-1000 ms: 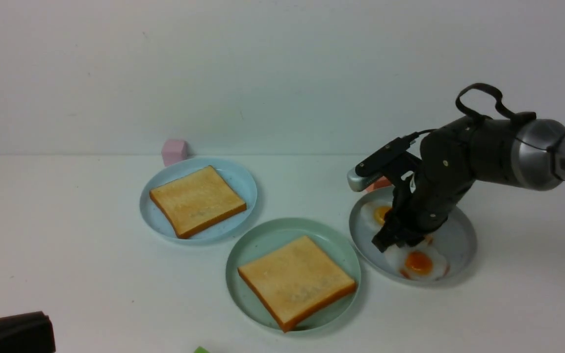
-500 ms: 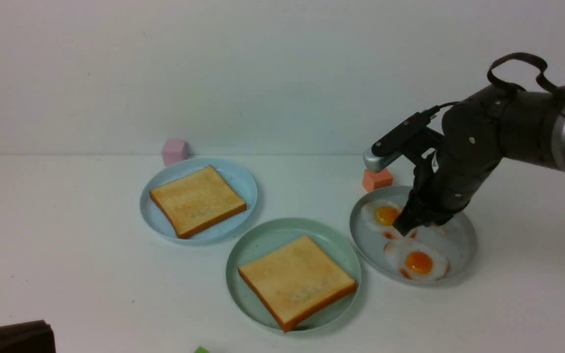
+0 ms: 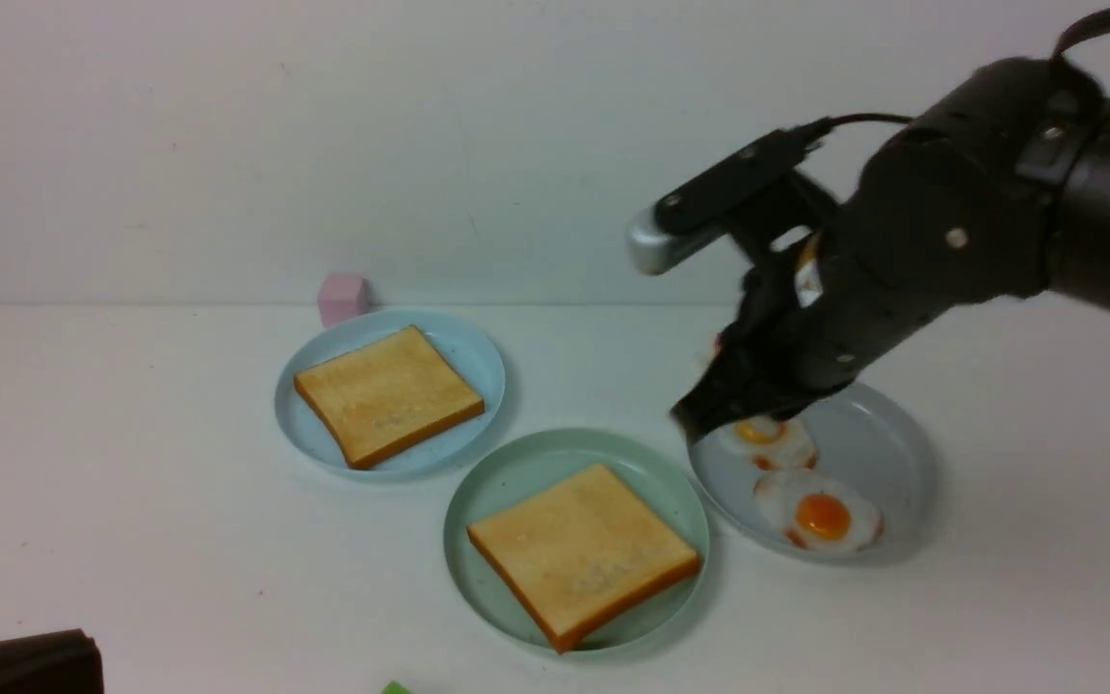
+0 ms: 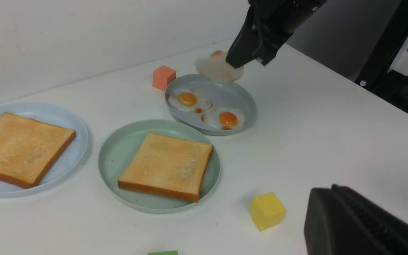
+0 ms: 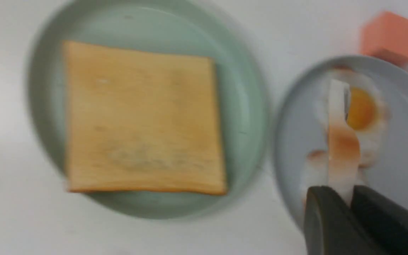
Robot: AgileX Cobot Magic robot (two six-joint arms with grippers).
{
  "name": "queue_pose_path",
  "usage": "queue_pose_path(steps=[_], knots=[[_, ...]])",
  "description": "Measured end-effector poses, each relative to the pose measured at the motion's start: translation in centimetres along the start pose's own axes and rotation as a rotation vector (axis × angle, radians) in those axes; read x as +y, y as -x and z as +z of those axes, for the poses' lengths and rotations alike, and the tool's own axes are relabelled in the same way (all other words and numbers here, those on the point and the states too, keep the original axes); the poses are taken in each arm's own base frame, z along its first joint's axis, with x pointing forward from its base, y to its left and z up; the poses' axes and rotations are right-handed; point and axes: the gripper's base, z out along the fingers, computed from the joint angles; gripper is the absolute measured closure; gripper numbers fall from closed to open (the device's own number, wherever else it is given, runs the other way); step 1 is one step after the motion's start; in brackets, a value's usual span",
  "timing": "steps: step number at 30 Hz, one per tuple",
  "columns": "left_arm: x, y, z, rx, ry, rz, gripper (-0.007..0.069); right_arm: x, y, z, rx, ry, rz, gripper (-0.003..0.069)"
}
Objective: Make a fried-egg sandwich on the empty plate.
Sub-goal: Use the right arm to place the fried egg on the slice of bread in the middle
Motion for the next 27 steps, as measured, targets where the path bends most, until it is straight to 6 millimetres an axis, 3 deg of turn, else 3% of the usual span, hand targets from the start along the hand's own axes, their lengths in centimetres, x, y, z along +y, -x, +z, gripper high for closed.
queue_pose_path(steps=[2,6,22,27], knots=[[0.0,0.0,0.0,-0.001,0.0,0.0,0.0638,3.0,0.4,0.7,-0.017,0.045,-0.032,0.0576],[0.0,0.0,0.0,-0.003,0.0,0.0,0.0638,5.1,0.3,3.0,0.014,0.045,-0.055,0.0576],[0.0,0.0,0.0,-0.003,0.0,0.001,0.0638,6.2,-0.2,8.8,0.044,0.018,-0.122,0.0577],[0.0,0.0,0.0,-0.003,0.0,0.001,0.0638,6.5,-0.4,9.6,0.056,0.015,-0.137,0.0577]])
